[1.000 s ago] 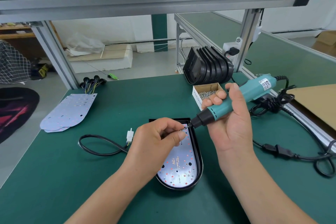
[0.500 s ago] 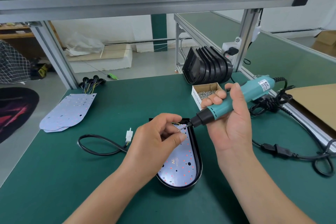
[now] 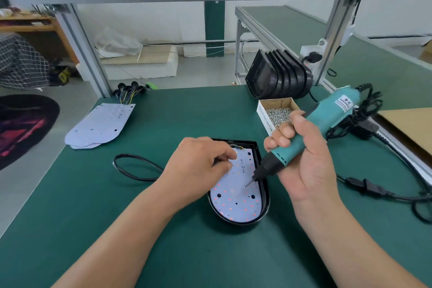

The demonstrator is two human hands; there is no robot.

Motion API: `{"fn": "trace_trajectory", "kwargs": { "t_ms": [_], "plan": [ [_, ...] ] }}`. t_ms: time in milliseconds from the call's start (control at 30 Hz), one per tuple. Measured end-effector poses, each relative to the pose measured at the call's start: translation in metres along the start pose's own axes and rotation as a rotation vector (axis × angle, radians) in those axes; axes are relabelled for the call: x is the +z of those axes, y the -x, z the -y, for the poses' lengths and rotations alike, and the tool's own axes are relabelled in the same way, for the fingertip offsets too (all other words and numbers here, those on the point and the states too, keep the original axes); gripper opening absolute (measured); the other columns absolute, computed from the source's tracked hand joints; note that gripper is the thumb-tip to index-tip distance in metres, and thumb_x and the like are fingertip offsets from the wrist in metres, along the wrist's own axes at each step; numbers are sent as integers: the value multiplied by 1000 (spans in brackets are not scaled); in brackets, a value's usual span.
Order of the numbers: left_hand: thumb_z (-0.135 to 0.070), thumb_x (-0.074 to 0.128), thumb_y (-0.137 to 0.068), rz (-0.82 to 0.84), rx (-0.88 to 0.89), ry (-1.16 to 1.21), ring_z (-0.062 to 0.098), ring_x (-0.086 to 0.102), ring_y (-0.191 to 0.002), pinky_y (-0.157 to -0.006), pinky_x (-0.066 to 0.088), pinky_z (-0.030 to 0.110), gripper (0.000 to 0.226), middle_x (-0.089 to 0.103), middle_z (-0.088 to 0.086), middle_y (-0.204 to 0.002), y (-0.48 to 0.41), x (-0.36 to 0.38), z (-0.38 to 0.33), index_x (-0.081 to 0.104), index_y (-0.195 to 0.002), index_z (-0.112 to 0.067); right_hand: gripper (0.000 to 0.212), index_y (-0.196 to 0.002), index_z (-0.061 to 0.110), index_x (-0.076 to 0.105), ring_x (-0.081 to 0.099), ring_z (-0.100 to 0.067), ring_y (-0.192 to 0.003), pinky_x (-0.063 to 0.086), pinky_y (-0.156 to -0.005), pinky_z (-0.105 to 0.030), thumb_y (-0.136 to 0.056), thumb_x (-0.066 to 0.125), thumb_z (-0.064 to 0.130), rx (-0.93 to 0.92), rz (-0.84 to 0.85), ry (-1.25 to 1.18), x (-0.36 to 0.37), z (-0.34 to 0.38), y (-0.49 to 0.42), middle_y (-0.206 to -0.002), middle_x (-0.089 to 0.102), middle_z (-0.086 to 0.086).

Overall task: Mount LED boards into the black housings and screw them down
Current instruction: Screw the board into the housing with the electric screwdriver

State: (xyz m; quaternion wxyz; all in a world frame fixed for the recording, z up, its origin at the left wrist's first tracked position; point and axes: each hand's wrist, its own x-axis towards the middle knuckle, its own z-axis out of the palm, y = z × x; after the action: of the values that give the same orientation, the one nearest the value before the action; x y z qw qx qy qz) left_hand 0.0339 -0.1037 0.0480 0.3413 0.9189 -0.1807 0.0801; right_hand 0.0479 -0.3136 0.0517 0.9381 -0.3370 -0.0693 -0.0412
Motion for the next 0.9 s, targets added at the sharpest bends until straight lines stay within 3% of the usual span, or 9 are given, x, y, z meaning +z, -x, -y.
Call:
{"fn": "trace_trajectory", "kwargs": {
  "t_ms": [100, 233, 500, 700, 900],
  "plan": [
    [-17, 73, -93, 34, 2, -38, 3, 59, -98, -95, 50, 36, 20, 72, -18, -90, -1, 3, -1, 82, -108, -27, 9, -96, 23, 60, 43, -11, -57, 45, -63, -27, -101, 58, 16, 18, 68, 70, 4, -7, 6, -71, 45, 3],
    [-18, 71, -95, 59, 3, -58, 12, 59, -102, -96, 48, 44, 18, 73, -13, -92, -2, 4, -2, 82, -107, -27, 8, -97, 24, 61, 42, -13, -58, 43, -63, -27, -96, 61, 15, 44, 109, 127, 7, -13, 10, -71, 45, 2],
    [-16, 71, -95, 44, 37, -69, 13, 59, -102, -97, 48, 46, 18, 62, -20, -85, -1, 5, -1, 82, -107, -25, 12, -97, 22, 60, 44, -15, -56, 47, -64, -30, -89, 67, 19, 31, 152, 193, 9, -15, 12, -69, 46, 0],
    [-17, 71, -94, 24, 57, -80, 4, 52, -91, -95, 49, 42, 17, 53, -30, -73, -2, 6, -2, 81, -103, -26, 13, -100, 19, 61, 42, -18, -56, 45, -64, -32, -89, 66, 16, 6, 224, 260, 14, -14, 17, -68, 46, -2],
    [-18, 69, -94, 40, 6, -100, 2, 51, -87, -83, 43, 33, 18, 61, -24, -72, 0, 6, -6, 77, -89, -33, 15, -100, 16, 61, 42, -20, -54, 42, -63, -35, -86, 65, 13, -16, 392, 322, 23, -13, 26, -63, 47, -3]
  ]
}}
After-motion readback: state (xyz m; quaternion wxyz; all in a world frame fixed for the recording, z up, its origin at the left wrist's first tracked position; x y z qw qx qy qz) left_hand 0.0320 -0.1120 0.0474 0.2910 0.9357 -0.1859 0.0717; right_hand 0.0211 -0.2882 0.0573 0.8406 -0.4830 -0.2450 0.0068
